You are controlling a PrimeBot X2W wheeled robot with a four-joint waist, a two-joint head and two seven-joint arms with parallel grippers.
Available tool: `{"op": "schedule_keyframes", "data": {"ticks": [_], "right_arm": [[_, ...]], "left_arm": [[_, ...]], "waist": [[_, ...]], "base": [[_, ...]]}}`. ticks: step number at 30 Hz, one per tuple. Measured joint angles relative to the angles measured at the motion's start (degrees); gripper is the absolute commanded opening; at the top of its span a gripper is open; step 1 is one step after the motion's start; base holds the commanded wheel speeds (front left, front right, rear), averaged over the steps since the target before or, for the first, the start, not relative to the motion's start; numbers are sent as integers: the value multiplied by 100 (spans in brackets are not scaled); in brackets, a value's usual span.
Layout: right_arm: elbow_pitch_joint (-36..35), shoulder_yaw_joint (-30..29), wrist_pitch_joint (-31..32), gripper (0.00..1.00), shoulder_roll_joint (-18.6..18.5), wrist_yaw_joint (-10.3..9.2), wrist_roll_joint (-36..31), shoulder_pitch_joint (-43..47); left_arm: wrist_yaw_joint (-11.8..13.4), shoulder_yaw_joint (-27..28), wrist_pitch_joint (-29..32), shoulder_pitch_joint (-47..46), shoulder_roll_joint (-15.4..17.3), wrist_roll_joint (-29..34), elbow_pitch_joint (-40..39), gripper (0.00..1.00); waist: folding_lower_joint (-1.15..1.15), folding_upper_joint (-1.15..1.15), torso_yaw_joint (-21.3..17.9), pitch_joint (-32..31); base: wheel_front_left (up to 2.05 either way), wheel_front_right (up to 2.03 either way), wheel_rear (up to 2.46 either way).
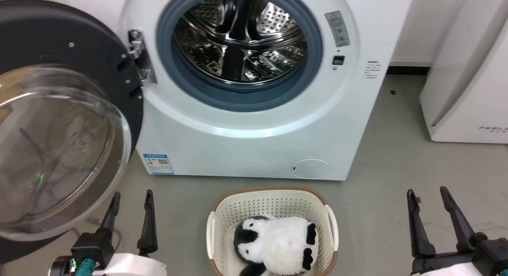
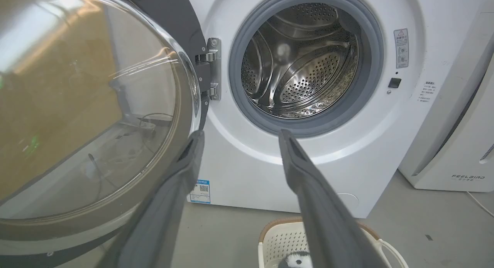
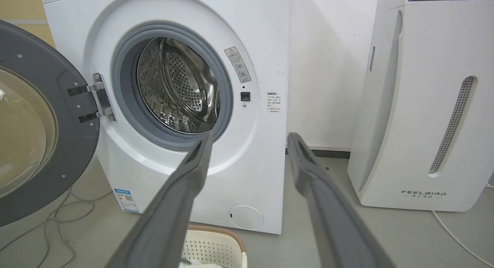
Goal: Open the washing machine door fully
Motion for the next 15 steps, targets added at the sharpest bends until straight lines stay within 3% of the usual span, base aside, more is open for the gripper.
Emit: {"op": "schedule_keyframes", "data": {"ticks": [4,5,15], "right_arm": [[41,13,0,100,0,0,8,39],[48,14,1,0,0,0,4,41],[47,25,55,0,-1,0,-14,37]], "left_arm": [[13,-80,0,55,0,-67,52,100],[20,-94,3,68,-1,-70,62,0],[0,-94,64,70,-5,-59,48,0]], "waist": [[0,0,-109,3],[0,0,-124,5],[0,0,-139,3]], "base": [[0,0,0],[0,0,0],[0,0,0]]}}
